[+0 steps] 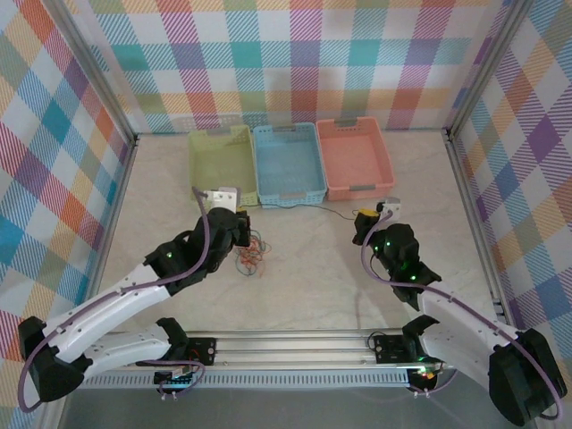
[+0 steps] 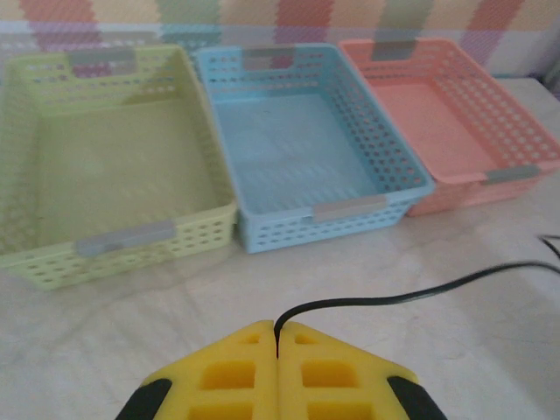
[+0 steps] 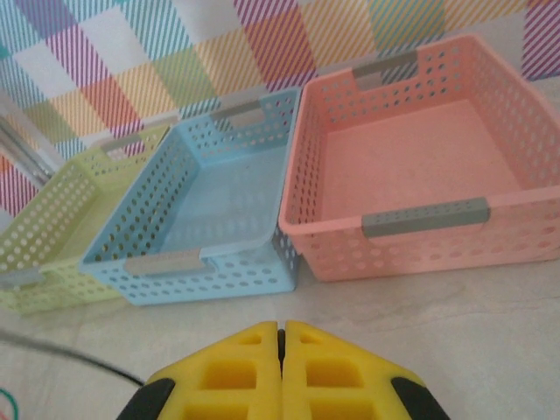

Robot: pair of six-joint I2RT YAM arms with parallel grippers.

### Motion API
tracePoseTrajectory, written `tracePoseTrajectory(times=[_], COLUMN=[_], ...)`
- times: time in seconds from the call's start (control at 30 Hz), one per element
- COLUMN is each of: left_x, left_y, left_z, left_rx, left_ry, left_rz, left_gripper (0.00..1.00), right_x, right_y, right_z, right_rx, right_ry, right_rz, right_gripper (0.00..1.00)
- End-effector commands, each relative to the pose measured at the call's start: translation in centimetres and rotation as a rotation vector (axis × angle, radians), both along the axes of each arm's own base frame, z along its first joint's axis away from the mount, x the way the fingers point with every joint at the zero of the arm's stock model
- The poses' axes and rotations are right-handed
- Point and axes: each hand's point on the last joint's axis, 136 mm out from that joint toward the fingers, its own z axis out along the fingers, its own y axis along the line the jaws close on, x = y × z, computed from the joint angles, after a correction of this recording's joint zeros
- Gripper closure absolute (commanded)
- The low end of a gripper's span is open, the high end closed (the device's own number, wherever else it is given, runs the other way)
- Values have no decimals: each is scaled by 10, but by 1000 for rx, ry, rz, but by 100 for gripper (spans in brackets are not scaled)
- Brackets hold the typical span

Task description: Untangle the cables

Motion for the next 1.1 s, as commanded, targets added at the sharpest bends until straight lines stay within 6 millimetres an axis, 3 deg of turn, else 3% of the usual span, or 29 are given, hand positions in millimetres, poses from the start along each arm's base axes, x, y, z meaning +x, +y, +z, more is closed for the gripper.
tracePoseTrajectory(times=[0.0, 0.1, 0.23, 0.3, 0.47, 0.6, 0.73, 0.93, 1.07], left_x=[-1, 1, -1, -2, -3, -1, 0, -5, -4], left_y=[-24, -32, -47, -53, -63, -69, -77, -96, -101], left_z=[18, 18, 15, 13, 16, 18, 17, 13, 12], left_rx=[-56, -57, -64, -68, -87, -96, -105, -156, -158], left_ry=[20, 44, 108, 139, 194, 224, 241, 297, 322], left_rz=[-110, -127, -179, -197, -216, -212, -233, -300, -299], left_gripper=[100, 100, 100, 100, 100, 100, 100, 100, 100], right_x=[1, 2, 4, 4, -10, -45, -71, -93, -99], right_y=[9, 7, 12, 16, 43, 83, 105, 137, 146], right_z=[11, 9, 7, 8, 23, 50, 61, 56, 51], right_rx=[4, 0, -3, -1, 32, 75, 100, 93, 69], right_ry=[-29, -23, -5, -4, -82, -218, -278, -257, -253], right_rz=[53, 40, 60, 83, 263, 575, 773, 985, 1031], right_gripper=[98, 93, 56, 51, 52, 56, 59, 66, 66])
